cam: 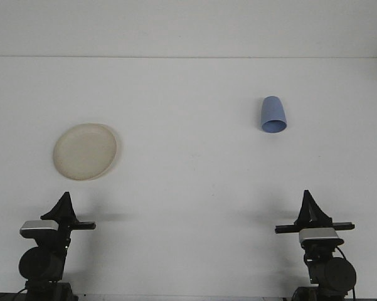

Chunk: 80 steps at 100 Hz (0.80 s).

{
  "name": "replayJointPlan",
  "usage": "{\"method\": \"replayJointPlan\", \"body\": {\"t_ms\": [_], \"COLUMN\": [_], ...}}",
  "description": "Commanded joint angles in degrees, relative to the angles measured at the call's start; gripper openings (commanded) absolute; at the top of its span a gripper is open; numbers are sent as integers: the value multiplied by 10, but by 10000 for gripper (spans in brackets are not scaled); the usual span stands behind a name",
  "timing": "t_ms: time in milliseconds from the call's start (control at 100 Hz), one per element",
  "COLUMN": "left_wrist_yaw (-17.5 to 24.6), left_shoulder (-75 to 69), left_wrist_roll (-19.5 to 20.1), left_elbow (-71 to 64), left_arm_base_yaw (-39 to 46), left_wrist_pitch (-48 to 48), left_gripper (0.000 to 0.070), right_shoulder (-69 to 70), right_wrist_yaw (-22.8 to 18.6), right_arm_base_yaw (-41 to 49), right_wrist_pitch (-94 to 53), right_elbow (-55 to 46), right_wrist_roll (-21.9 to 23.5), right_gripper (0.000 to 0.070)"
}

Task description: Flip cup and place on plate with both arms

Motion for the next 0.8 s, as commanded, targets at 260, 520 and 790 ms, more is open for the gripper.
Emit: {"method": "replayJointPlan", "body": {"t_ms": [260,520,790], "left_wrist_yaw": [0,0,0], "left_shoulder": [0,0,0], "left_wrist_roll": [-2,-2,-2], "left_elbow": [-11,-11,-11], "left_arm_base_yaw": [1,1,1], "left_wrist_pitch": [6,6,6], "left_gripper": [14,14,14], "right_shoulder": [38,249,464], "right_wrist_yaw": [49,35,23], "right_arm_base_yaw": [0,0,0], "right_wrist_pitch": [-33,-99,-42], "right_elbow": [78,268,351], "right_wrist_roll": [180,125,52], "right_gripper": [0,238,628]}}
